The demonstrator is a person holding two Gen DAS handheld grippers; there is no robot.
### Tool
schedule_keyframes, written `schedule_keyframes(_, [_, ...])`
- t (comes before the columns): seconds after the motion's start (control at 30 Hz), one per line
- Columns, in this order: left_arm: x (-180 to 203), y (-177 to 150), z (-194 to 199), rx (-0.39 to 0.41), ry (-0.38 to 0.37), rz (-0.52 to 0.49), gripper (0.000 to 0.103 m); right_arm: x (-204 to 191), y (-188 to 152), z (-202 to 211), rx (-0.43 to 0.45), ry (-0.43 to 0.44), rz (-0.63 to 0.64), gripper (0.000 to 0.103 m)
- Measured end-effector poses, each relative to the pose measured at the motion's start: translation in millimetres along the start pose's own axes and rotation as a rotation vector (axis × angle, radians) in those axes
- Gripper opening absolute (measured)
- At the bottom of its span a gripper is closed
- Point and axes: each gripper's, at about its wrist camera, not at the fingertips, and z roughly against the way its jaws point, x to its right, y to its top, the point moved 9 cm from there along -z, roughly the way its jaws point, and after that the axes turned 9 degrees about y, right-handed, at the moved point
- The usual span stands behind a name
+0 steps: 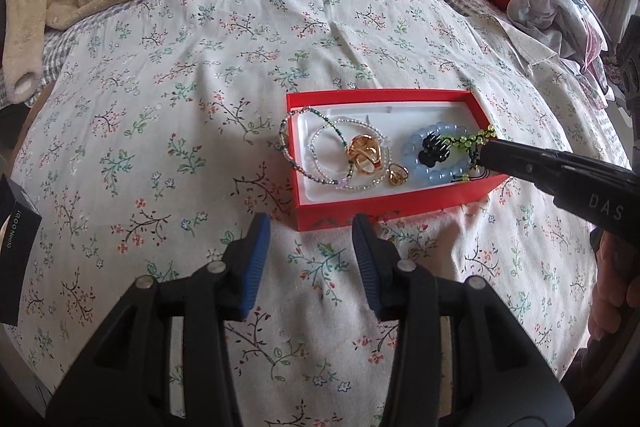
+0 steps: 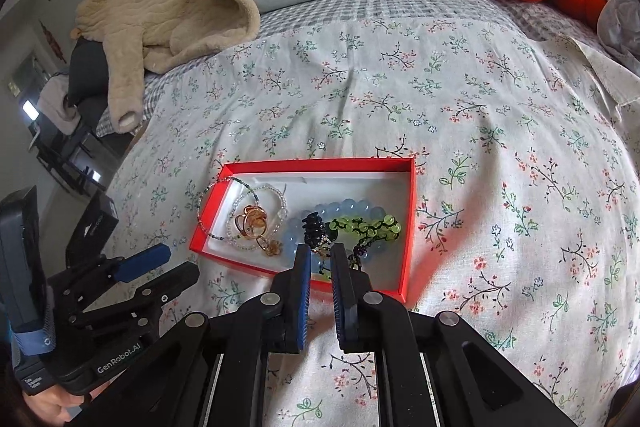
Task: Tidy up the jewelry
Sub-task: 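Grasp the second small gold earring on the bedspread with the left gripper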
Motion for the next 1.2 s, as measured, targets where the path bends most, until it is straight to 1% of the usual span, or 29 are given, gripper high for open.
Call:
schedule_keyframes(0.1, [-0.3,-4.5,-2.1,-0.008,-0.011,-0.005,0.046,0.2,-0.8,0.5,-0.003,0.014,-0.008,0.014])
schedule_keyframes(0.17, [0.2,-8.9,-4.7,-0.016,-0.013,-0.018,0.051,-0.5,-3.0,3.5,-0.005,0.021,-0.002,0.014])
schedule_keyframes(0.23, [0.9,-13.2,-7.6,-0.017,-0.013,-0.038,0.053,-1.1,-6.9,7.1,-0.008,0.024,0.017,0.015])
schedule_keyframes(0.37, [4.6,-26.6,-15.2,-0.018,-0.026,-0.091,0.056,-3.1,-23.9,14.2,-0.037,0.039,0.066,0.017])
schedule_keyframes(0.43, [8.0,-35.8,-20.3,-0.018,-0.035,-0.133,0.056,-2.6,-35.7,18.6,-0.05,0.043,0.097,0.02])
schedule_keyframes(0.47, [9.4,-39.6,-22.5,-0.016,-0.035,-0.155,0.056,-1.1,-42.1,19.8,-0.059,0.045,0.108,0.026])
schedule_keyframes(0.53, [11.4,-43.7,-26.7,-0.006,-0.034,-0.187,0.056,5.0,-55.3,21.6,-0.072,0.041,0.122,0.046])
schedule_keyframes(0.57, [12.5,-44.4,-28.6,-0.005,-0.042,-0.193,0.056,9.1,-61.2,22.9,-0.071,0.036,0.126,0.063])
schedule_keyframes(0.6, [13.6,-44.9,-30.2,-0.005,-0.057,-0.194,0.056,13.8,-66.9,24.1,-0.071,0.029,0.131,0.065])
schedule_keyframes(0.63, [15.4,-45.2,-31.7,-0.008,-0.073,-0.193,0.056,18.3,-72.7,24.0,-0.084,0.023,0.136,0.065])
schedule_keyframes(0.7, [21.3,-45.2,-33.1,-0.008,-0.108,-0.198,0.051,27.2,-82.8,24.6,-0.103,0.015,0.144,0.065])
schedule_keyframes(0.77, [31.0,-45.8,-34.8,-0.017,-0.132,-0.223,0.048,34.5,-90.2,26.6,-0.113,0.005,0.155,0.065])
schedule_keyframes(0.8, [36.1,-45.8,-36.4,-0.022,-0.135,-0.242,0.048,37.3,-92.8,27.7,-0.115,0.002,0.161,0.065])
schedule_keyframes(0.87, [46.0,-45.4,-38.9,-0.028,-0.14,-0.268,0.041,41.8,-95.9,30.0,-0.113,-0.006,0.167,0.065])
schedule_keyframes(0.9, [50.4,-45.4,-40.4,-0.035,-0.145,-0.273,0.039,42.9,-97.1,30.5,-0.115,-0.004,0.167,0.065])
schedule_keyframes(1.1, [71.0,-43.0,-46.8,-0.043,-0.121,-0.31,0.037,38.1,-100.4,32.0,-0.118,0.018,0.178,0.065])
schedule_keyframes(1.2, [73.4,-40.2,-48.8,-0.048,-0.11,-0.302,0.034,30.4,-101.7,33.5,-0.116,0.035,0.189,0.065])
